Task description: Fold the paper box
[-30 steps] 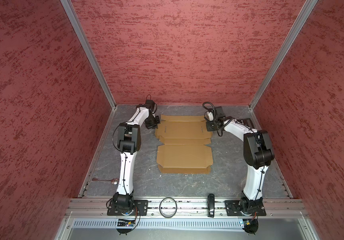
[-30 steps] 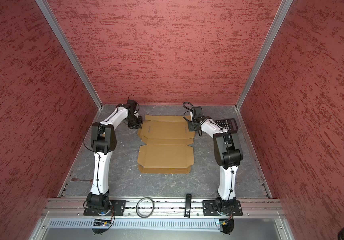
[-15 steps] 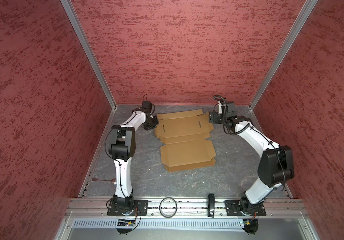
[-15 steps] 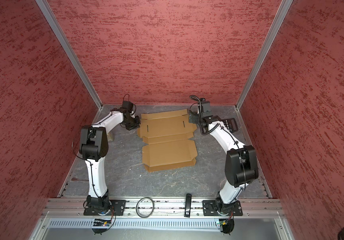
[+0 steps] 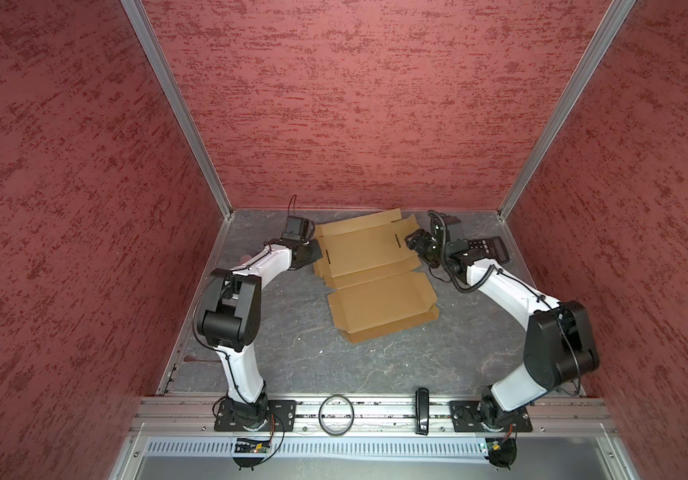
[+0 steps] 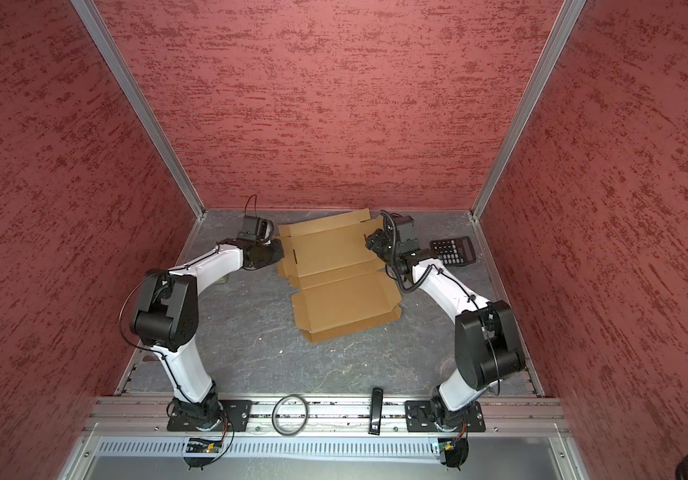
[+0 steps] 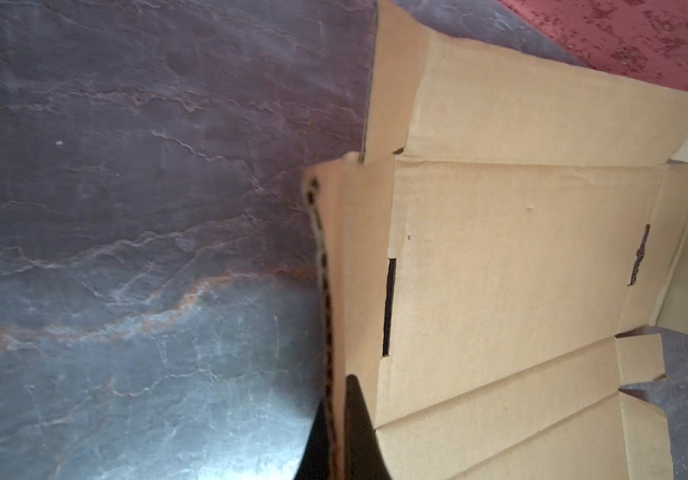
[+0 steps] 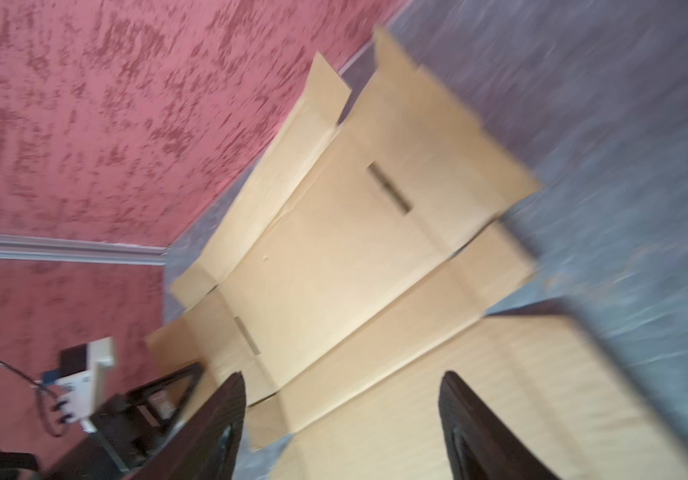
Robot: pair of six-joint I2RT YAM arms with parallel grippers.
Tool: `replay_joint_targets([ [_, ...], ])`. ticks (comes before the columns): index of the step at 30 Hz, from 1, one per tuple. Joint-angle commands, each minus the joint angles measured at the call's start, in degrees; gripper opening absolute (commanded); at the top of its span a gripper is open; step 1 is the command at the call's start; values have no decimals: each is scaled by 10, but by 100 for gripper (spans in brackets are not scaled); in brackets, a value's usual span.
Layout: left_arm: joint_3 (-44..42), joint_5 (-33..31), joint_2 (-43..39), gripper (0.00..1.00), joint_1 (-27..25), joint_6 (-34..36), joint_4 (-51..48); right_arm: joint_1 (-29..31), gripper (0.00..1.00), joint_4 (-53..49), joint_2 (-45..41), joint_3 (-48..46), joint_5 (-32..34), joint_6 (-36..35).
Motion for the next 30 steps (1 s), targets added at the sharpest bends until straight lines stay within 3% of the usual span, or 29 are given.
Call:
replay_joint_targets([
  [1, -40, -49, -45, 0, -25, 17, 83, 19, 74, 77, -13, 3, -4, 137],
  [8, -136, -117, -122, 0, -69, 32, 150, 42, 78, 86, 20, 22, 8, 203],
  [22, -238, -187, -192, 0, -134, 83, 272, 55, 81, -67, 120, 198, 28, 205],
  [30, -288, -234, -217, 0, -165, 111, 342, 55, 82, -64, 156, 218, 17, 236],
])
